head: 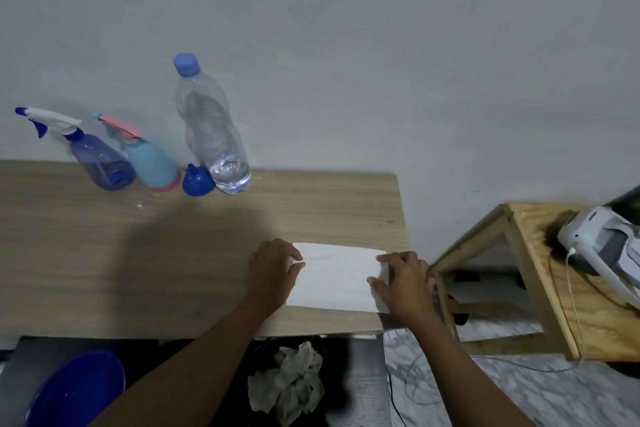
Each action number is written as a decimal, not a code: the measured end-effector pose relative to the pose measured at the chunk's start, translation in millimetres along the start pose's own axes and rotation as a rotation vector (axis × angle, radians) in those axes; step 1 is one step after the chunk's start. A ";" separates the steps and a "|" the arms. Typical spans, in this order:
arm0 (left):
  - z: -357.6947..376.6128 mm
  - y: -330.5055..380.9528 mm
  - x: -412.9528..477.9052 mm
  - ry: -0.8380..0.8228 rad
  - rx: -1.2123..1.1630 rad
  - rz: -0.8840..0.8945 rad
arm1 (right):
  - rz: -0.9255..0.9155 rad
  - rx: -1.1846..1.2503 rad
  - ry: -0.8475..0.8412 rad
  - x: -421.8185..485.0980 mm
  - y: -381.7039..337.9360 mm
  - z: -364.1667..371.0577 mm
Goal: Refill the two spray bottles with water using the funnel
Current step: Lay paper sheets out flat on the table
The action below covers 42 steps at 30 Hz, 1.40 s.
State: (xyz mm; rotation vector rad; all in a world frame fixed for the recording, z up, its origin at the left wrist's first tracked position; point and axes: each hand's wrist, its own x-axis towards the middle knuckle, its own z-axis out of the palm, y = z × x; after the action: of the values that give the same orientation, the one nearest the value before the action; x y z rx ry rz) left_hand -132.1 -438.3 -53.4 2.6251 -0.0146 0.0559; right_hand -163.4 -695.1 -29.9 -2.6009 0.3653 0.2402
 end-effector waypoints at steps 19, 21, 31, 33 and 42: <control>-51.4 10.6 0.0 -0.043 -0.501 -0.058 | -0.040 0.537 0.103 -4.6 -12.4 -11.4; -65.4 5.0 -0.1 -0.086 -0.670 -0.076 | -0.077 0.659 0.139 -12.8 -32.5 -21.4; -168.7 -118.2 -3.2 -0.139 -0.855 -0.195 | -0.210 0.730 0.067 -53.4 -180.6 26.6; -191.6 -170.6 -10.4 -0.185 -0.843 -0.219 | -0.193 0.681 0.000 -66.1 -220.7 64.2; -267.6 -395.6 -7.0 -0.123 -0.614 -0.370 | -0.282 0.496 -0.220 -73.0 -393.3 222.9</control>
State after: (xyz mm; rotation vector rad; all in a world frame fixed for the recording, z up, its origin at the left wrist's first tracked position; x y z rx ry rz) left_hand -140.7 37.8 -16.1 1.9777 0.3536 -0.2064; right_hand -137.2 -238.0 -26.4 -2.0793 -0.0248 0.2906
